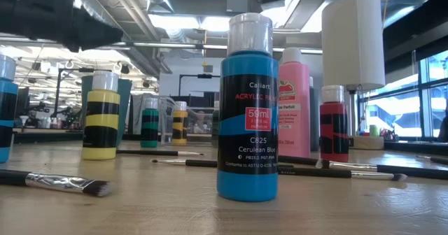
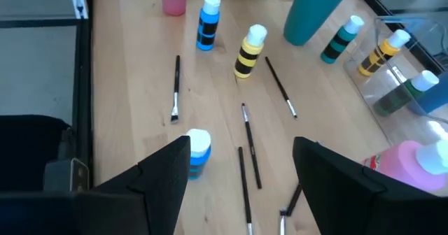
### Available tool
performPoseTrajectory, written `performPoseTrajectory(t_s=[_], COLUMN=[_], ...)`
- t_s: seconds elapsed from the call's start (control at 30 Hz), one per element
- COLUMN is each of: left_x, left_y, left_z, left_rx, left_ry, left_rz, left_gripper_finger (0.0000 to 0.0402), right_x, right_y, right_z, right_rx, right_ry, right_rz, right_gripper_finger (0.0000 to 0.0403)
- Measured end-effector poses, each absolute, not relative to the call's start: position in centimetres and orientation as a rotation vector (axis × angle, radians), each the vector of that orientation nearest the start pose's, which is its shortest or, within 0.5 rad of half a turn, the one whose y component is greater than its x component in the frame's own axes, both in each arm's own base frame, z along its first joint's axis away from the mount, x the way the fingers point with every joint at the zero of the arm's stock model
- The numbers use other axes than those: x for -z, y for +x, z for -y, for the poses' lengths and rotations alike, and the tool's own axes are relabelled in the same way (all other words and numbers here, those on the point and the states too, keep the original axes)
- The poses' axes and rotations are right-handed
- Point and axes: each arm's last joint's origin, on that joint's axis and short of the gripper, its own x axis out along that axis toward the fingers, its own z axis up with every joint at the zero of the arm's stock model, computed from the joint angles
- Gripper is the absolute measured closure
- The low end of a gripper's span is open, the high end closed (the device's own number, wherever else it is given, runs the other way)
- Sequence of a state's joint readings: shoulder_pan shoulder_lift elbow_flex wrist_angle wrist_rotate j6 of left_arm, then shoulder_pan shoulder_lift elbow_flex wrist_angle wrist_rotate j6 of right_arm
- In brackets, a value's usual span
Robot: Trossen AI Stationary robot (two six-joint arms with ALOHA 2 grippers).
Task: Pick & Place Paint Supplies
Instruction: Put the pink paint bottle into the transparent bin
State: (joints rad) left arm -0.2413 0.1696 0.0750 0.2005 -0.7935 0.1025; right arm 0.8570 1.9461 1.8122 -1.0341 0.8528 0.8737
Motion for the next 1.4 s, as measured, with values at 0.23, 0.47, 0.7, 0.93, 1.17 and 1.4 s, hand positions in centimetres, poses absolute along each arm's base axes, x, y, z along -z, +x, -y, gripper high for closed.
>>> performPoseTrajectory(t_s=[0.23, 0.47, 0.7, 0.93, 1.17, 1.4], left_x=[-21.0, -21.2, -21.2, -21.2, -21.3, -21.3], left_y=[9.8, 9.9, 9.9, 9.9, 10.0, 10.0], left_z=[0.7, 1.0, 1.2, 1.3, 1.4, 1.5], left_rx=[-0.364, -0.252, -0.189, -0.129, -0.08, -0.056], left_ry=[-0.027, -0.053, -0.14, -0.216, -0.272, -0.281], left_rz=[0.245, 0.273, 0.287, 0.293, 0.295, 0.294], left_gripper_finger=[0.0203, 0.0202, 0.0202, 0.0205, 0.0205, 0.0205], right_x=[-28.9, -28.4, -28.3, -27.9, -27.7, -27.6], right_y=[27.7, 28.0, 29.9, 32.9, 34.9, 35.4], right_z=[-28.8, -25.1, -20.8, -15.8, -11.7, -10.2], right_rx=[0.314, 0.623, 0.839, 0.941, 0.95, 0.971], right_ry=[-0.052, 0.057, 0.158, 0.285, 0.346, 0.418], right_rz=[-0.708, -0.681, -0.729, -0.881, -1.006, -1.042], right_gripper_finger=[0.0146, 0.0146, 0.0146, 0.0146, 0.0146, 0.0146])
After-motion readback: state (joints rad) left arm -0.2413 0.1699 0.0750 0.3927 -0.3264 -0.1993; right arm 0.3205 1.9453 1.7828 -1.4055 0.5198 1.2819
